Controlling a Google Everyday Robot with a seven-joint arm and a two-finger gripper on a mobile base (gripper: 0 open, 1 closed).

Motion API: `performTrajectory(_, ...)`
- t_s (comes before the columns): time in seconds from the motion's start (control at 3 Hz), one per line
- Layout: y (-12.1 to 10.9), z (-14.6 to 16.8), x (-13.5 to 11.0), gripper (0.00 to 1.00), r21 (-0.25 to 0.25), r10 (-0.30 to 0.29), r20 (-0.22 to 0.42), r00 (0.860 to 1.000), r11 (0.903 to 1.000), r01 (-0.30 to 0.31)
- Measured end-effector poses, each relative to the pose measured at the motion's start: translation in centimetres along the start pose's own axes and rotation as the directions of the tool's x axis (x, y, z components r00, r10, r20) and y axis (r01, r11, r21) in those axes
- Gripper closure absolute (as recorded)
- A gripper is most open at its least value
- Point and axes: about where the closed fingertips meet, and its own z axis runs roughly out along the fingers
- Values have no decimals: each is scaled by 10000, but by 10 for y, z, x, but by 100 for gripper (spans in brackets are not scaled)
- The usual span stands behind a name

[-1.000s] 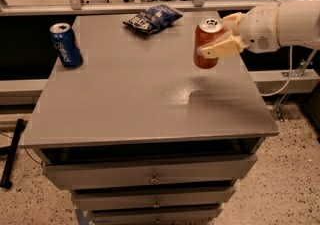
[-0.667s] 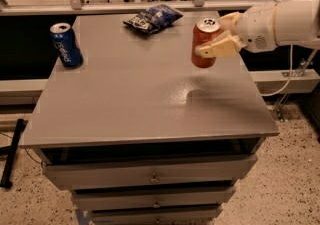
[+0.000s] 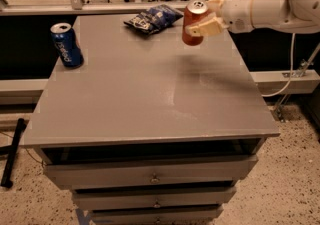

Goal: Move coke can near blue chip bag

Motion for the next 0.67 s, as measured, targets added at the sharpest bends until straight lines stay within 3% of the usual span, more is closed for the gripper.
performTrajectory(0.33, -41, 52, 12, 100, -78, -68, 259, 9996, 9999, 70)
performTrajectory(0.67, -72, 86, 14, 100, 64, -215, 414, 9989, 9998, 212)
